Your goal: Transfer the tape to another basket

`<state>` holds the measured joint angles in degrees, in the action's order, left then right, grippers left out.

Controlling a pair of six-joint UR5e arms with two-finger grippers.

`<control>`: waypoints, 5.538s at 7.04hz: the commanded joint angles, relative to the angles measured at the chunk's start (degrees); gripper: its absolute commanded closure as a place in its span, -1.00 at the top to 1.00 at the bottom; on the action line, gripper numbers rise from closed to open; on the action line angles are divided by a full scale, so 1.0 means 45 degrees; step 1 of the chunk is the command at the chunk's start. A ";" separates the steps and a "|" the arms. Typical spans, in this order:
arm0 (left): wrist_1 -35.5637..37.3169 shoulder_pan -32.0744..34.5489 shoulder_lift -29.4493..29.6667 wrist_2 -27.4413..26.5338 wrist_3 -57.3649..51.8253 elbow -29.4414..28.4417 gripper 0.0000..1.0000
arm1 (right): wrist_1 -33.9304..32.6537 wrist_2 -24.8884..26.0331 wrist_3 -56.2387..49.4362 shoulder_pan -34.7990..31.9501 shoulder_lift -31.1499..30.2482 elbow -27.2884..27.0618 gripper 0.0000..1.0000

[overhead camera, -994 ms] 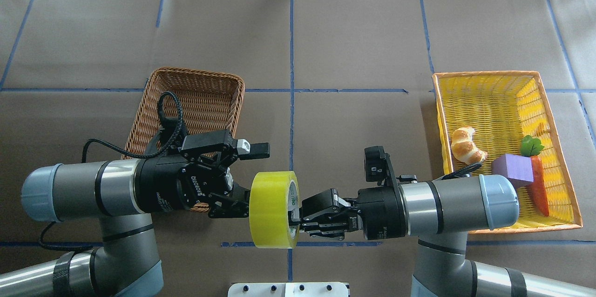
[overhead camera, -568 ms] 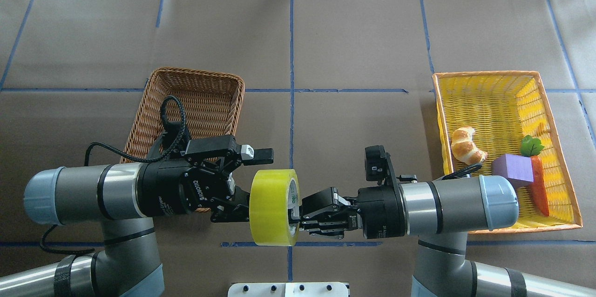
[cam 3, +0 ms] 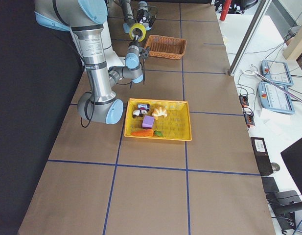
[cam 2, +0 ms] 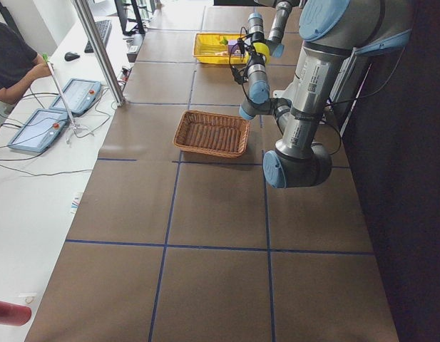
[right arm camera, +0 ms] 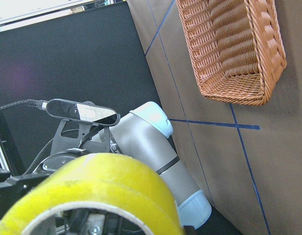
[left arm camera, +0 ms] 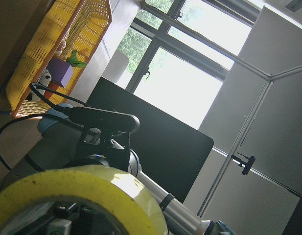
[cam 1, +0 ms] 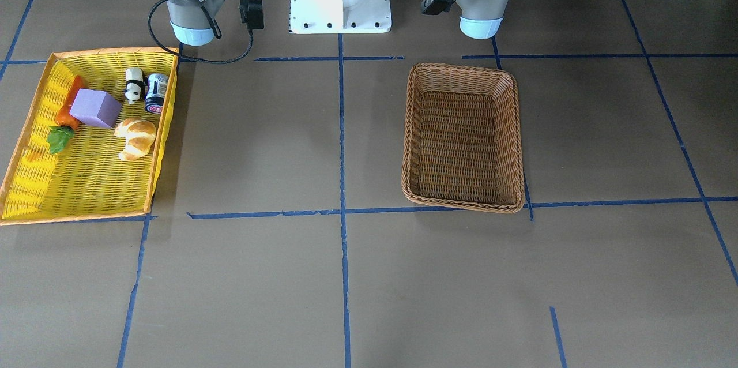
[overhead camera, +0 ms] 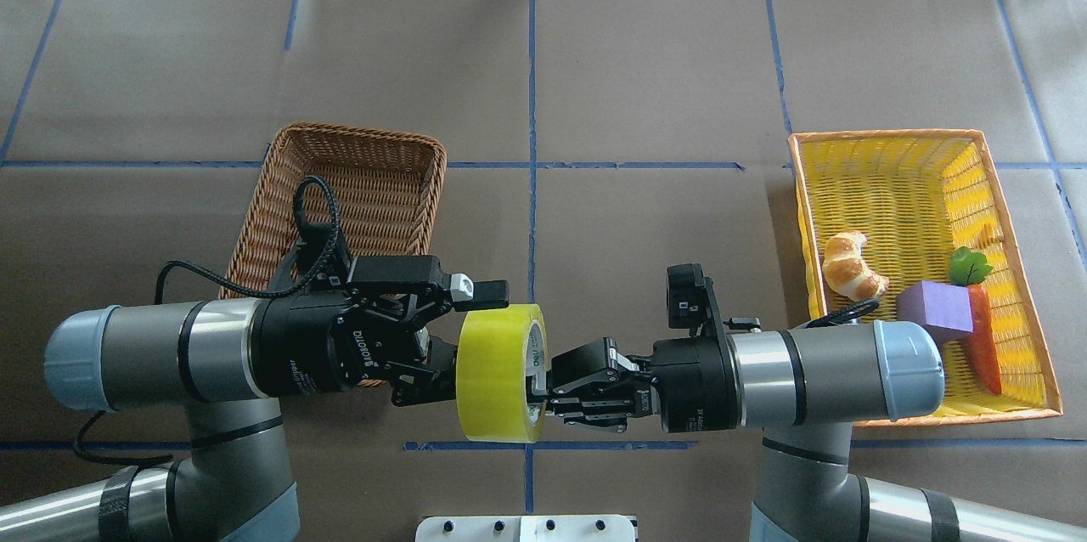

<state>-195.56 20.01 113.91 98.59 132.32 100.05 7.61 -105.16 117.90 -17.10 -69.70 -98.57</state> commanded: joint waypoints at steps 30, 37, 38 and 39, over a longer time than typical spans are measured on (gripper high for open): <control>2.0426 0.3408 0.0036 0.3018 -1.5569 0.1288 -0.97 | -1.6262 -0.5556 -1.8201 -1.0221 -0.2805 -0.0245 1.00; 2.1730 0.3717 0.0156 0.1899 -1.7685 0.0613 1.00 | -2.0774 -0.5925 -2.6254 -1.3542 -0.4216 -0.0186 1.00; 2.3014 0.3930 0.0195 0.1977 -1.8188 0.1352 1.00 | -2.0793 -0.5946 -2.6897 -1.3795 -0.4489 -0.0128 1.00; 2.4361 0.4203 0.0253 0.1977 -1.9295 0.2056 1.00 | -2.0832 -0.5946 -2.7270 -1.4068 -0.4744 -0.0050 1.00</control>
<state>-92.76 37.65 114.79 107.37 49.95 105.64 -85.85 -131.76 -2.29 -78.95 -89.64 -99.17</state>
